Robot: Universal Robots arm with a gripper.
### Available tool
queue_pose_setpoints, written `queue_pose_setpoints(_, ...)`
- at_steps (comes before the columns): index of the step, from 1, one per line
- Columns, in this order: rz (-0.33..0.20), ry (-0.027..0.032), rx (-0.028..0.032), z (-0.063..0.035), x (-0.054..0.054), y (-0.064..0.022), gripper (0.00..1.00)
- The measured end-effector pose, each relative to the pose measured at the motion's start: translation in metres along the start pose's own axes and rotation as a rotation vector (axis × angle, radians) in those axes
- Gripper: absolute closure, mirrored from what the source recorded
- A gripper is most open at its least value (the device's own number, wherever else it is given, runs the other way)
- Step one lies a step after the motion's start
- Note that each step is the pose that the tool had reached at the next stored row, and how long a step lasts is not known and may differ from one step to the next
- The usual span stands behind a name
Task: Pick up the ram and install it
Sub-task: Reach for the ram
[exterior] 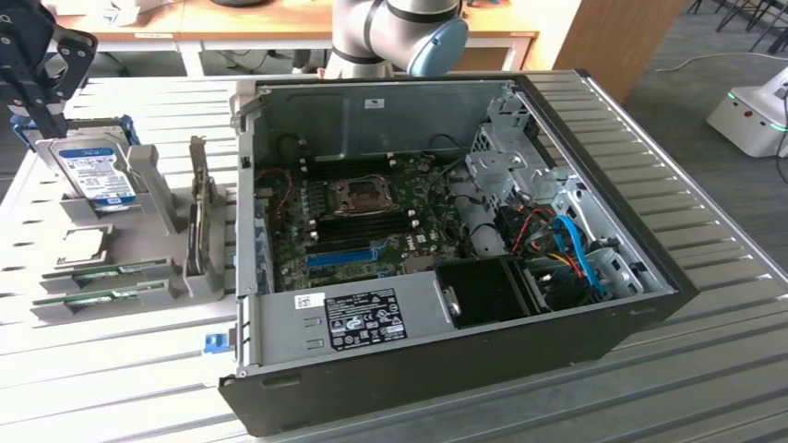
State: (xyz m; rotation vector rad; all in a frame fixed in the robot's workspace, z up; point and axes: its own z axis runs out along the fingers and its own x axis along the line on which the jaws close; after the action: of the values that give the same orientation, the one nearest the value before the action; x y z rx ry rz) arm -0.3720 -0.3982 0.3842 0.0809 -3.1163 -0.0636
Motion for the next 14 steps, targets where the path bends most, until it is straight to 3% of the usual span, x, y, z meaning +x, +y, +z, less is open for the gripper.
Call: queue_pose_setpoints(14,0.0,0.0002,0.0001,-0.0001,0.0019,-0.0021,0.89)
